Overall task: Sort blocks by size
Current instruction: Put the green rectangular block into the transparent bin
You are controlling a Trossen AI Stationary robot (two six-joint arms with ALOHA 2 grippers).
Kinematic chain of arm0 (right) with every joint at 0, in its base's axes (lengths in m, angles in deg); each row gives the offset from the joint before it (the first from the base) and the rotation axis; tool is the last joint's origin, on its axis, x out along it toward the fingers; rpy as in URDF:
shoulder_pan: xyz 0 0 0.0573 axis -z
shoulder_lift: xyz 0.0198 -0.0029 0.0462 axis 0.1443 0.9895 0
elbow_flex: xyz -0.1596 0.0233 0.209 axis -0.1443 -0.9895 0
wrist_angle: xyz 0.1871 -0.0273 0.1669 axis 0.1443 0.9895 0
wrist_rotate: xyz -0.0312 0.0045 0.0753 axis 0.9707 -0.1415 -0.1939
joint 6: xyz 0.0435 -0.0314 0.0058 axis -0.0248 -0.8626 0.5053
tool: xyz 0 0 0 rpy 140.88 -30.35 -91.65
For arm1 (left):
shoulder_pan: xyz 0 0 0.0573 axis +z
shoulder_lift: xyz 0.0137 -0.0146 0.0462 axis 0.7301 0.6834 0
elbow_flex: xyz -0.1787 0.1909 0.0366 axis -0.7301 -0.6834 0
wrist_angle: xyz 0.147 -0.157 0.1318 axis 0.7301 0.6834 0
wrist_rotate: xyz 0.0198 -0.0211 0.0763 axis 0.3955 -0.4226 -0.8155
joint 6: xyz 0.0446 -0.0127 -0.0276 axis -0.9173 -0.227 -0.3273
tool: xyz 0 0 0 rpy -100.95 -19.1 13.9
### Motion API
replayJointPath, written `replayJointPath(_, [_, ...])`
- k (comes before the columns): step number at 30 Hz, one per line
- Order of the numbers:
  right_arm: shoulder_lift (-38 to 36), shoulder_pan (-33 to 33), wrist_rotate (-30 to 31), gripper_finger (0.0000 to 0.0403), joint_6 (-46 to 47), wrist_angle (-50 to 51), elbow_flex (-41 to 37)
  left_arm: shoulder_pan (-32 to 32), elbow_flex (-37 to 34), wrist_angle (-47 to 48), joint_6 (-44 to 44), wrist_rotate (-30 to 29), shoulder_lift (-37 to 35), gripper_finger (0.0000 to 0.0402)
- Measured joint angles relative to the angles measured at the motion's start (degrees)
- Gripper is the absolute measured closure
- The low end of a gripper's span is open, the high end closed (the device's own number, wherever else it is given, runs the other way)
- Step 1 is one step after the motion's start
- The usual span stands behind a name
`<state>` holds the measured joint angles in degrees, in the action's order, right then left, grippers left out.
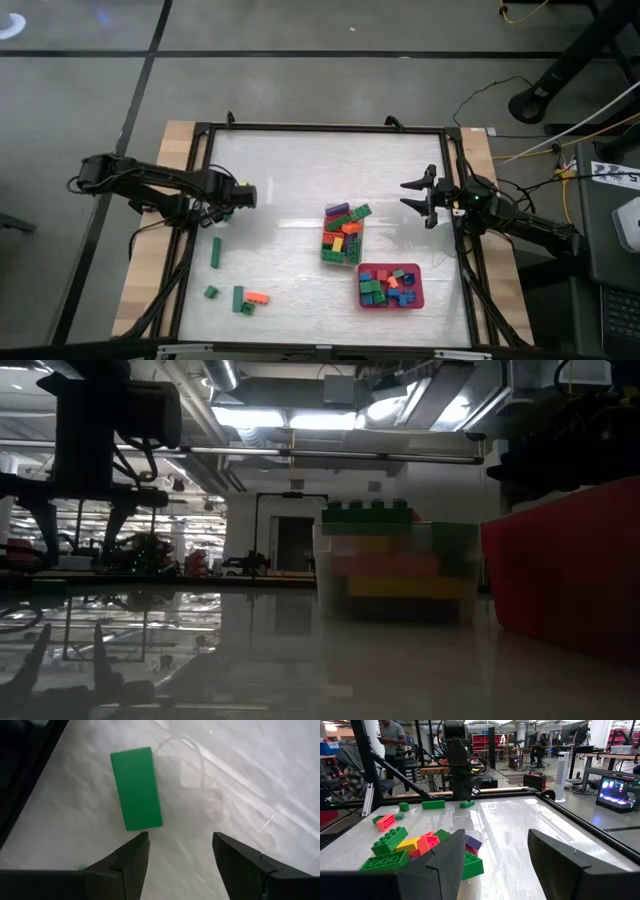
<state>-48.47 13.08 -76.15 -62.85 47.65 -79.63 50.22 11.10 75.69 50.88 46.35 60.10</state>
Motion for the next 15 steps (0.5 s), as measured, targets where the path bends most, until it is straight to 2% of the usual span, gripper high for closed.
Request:
replayJointPath(11, [0.0, 0.0, 0.0, 0.0189, 0.0, 0.0, 0.0, -5.9, 0.0, 4.5, 14.8, 0.0, 2.1, 0.0198])
replayJointPath(15, [0.0, 0.0, 0.0, 0.0189, 0.0, 0.0, 0.0, -6.4, 0.0, 7.1, 16.7, -0.1, 3.5, 0.0198])
